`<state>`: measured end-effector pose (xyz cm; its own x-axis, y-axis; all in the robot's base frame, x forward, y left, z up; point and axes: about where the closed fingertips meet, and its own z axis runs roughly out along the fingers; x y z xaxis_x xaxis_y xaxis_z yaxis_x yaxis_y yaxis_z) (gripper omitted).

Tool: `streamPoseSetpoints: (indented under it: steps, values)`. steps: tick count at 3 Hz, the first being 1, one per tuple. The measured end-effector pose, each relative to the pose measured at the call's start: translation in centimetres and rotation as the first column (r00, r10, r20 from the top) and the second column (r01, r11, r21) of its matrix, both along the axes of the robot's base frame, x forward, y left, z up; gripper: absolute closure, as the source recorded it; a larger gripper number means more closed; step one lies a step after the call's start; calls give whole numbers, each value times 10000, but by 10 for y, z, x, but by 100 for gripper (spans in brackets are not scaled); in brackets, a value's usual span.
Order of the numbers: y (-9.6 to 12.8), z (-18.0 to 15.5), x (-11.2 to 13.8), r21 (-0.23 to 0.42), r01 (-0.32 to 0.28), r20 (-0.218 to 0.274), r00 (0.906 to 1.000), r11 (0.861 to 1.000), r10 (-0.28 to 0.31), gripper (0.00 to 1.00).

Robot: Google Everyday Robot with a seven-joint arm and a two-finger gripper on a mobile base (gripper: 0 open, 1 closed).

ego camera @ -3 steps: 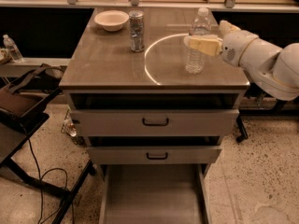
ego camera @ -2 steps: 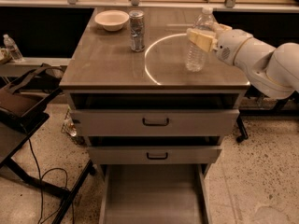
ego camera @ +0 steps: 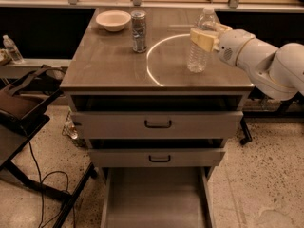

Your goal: Knock water bottle over

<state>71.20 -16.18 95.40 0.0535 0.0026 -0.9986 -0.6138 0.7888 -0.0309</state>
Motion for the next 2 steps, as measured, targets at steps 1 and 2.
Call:
streamPoseSetpoints:
  steps: [1,2]
  values:
    - [1,0,0,1,-10,1,10000,10000,10,100]
    - [-5,34,-4,-1043,-32,68,10000,9945,40,100]
